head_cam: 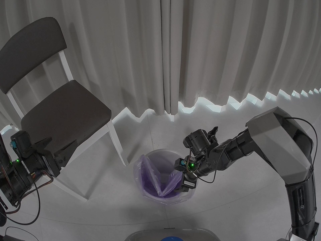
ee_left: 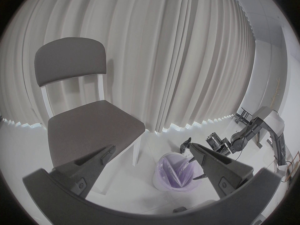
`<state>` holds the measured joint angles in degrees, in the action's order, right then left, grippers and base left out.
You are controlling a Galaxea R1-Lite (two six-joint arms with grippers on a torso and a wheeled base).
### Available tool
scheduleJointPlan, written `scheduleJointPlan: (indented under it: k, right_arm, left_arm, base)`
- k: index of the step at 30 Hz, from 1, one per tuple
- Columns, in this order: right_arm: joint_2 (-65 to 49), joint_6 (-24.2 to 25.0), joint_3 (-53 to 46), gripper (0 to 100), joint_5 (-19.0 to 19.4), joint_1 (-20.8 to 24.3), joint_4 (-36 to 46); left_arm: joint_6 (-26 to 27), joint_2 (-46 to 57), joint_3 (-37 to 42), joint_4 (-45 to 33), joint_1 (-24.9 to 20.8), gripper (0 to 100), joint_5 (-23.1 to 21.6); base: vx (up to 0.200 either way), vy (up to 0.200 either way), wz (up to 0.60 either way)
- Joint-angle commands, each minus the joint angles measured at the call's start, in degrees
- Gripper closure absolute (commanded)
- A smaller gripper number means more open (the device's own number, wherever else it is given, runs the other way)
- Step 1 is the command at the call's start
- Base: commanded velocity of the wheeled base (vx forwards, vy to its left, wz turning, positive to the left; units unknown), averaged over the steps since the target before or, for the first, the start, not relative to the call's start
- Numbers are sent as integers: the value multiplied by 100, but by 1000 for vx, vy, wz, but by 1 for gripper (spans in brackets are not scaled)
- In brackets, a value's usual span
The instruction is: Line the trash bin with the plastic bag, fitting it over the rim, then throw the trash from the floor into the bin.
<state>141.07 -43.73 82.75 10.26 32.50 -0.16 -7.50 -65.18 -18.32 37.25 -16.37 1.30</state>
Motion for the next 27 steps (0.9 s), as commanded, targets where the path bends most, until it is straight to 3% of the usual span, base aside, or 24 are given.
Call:
scheduleJointPlan:
  k: [1, 13, 14, 27]
  right_arm:
    - [175, 5, 66, 0, 2, 2, -11]
    - [474, -22, 461, 0, 2, -77, -2]
    - [500, -31, 479, 100, 2, -95, -2]
    - [536, -22, 707, 100, 2, -139, -2]
  left_arm:
    - [3, 14, 13, 1, 2, 0, 1]
    - [11, 14, 22, 10, 20, 0, 1]
    - [11, 6, 22, 1, 38, 0, 1]
    - [20, 14, 57, 10, 82, 0, 1]
  base:
    - [0, 0, 0]
    - [0, 0, 0]
    - [0, 0, 0]
    - [0, 0, 0]
